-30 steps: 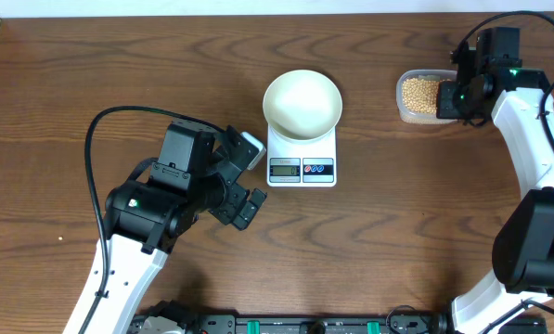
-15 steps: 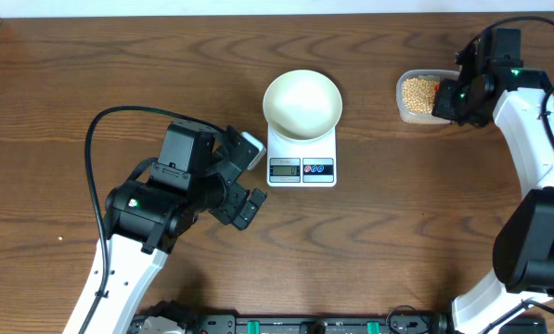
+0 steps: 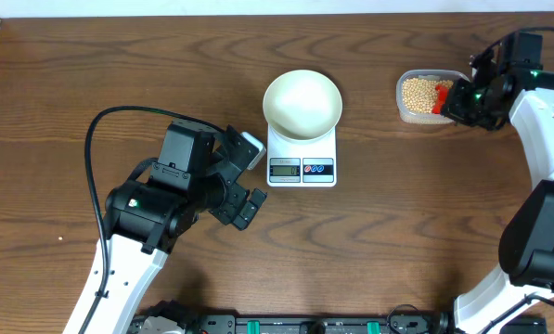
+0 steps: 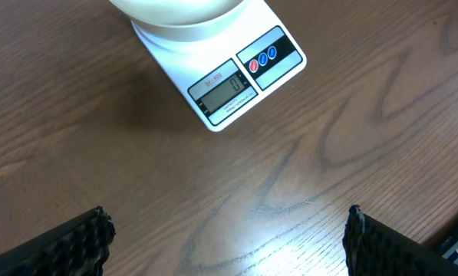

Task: Scoop item into bowl and weigh 50g on scale
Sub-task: 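Drag the scoop through the soybeans to fill it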

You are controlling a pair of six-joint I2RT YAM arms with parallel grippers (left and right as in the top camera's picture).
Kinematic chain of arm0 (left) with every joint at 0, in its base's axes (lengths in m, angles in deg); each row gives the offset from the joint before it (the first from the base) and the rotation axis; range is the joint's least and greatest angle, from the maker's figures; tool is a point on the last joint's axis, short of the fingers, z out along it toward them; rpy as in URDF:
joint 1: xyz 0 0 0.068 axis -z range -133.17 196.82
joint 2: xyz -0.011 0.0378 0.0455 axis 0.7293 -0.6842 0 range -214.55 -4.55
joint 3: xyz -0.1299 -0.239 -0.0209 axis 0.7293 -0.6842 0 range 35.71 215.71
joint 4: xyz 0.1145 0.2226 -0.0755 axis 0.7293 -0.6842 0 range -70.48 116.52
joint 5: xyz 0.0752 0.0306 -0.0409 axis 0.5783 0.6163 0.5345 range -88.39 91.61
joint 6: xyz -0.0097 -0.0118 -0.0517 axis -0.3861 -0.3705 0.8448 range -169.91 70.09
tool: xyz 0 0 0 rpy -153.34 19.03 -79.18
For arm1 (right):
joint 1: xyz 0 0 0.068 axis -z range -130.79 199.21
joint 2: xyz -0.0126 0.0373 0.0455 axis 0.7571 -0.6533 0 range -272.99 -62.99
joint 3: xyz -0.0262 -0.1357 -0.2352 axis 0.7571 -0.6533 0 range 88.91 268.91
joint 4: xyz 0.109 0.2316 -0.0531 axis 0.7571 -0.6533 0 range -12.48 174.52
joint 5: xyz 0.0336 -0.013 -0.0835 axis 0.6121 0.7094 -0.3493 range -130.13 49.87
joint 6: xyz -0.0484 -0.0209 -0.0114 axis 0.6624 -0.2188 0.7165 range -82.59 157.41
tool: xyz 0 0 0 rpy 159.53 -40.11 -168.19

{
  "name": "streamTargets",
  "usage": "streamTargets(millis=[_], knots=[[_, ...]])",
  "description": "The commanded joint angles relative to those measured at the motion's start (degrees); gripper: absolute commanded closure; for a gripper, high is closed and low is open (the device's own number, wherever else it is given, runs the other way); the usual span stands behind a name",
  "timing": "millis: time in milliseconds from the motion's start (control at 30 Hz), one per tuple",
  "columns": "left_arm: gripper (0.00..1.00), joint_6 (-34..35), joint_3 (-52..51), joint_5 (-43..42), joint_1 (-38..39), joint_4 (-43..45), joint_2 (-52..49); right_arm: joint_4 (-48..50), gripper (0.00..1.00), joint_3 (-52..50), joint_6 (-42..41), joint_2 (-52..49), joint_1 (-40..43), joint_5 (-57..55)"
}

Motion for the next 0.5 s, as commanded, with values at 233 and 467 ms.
streamTargets(millis=[233,467], knots=[[0.02,0.5,-0.5,0.2,0.2,0.0,-0.3,-1.0,0.99,-0.7,-1.4,-2.7,2.3,9.6],[0.02,0.5,-0.5,0.2,0.2,0.0,-0.3,-0.9,0.99,-0.7,-1.3,-2.7,5.7,14.3]])
